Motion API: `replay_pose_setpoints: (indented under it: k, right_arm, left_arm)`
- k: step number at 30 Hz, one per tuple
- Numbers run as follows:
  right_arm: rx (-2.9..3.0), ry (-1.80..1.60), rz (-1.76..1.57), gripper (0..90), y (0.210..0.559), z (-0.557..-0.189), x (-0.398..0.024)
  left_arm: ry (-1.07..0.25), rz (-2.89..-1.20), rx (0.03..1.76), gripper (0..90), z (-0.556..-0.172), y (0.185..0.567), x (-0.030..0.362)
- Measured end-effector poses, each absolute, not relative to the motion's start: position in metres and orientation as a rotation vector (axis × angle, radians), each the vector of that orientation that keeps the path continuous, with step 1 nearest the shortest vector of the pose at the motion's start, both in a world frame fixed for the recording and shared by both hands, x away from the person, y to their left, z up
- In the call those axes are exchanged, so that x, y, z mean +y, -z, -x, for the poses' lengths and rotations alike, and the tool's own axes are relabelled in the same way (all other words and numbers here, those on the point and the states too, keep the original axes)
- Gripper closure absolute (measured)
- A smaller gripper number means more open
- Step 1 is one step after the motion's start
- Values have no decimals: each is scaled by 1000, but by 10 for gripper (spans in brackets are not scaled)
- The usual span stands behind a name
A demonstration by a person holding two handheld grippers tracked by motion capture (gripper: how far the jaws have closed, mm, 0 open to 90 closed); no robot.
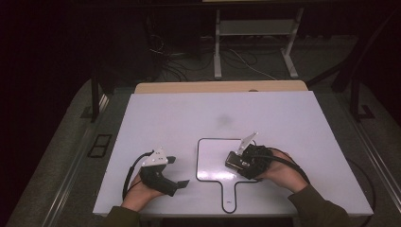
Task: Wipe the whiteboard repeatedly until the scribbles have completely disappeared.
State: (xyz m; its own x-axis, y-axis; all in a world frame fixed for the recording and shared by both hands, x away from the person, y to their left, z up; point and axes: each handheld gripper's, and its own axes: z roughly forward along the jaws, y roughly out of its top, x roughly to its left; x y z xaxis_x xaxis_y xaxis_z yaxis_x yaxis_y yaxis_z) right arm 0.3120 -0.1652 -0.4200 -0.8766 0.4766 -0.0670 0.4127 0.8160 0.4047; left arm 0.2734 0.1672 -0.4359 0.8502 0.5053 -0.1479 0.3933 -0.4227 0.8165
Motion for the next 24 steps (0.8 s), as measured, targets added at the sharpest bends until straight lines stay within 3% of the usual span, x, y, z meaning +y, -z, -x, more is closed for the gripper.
replay_pose_setpoints:
  k: [14, 24]
  right_arm:
    - [2788, -588, -844, 386, 421, -367, -176]
    - [2783, -568, -828, 386, 421, -364, -178]
  left_arm:
    - [-149, -2072, 650, 0, -274, 437, 166]
    - [-145, -2069, 653, 0, -274, 437, 167]
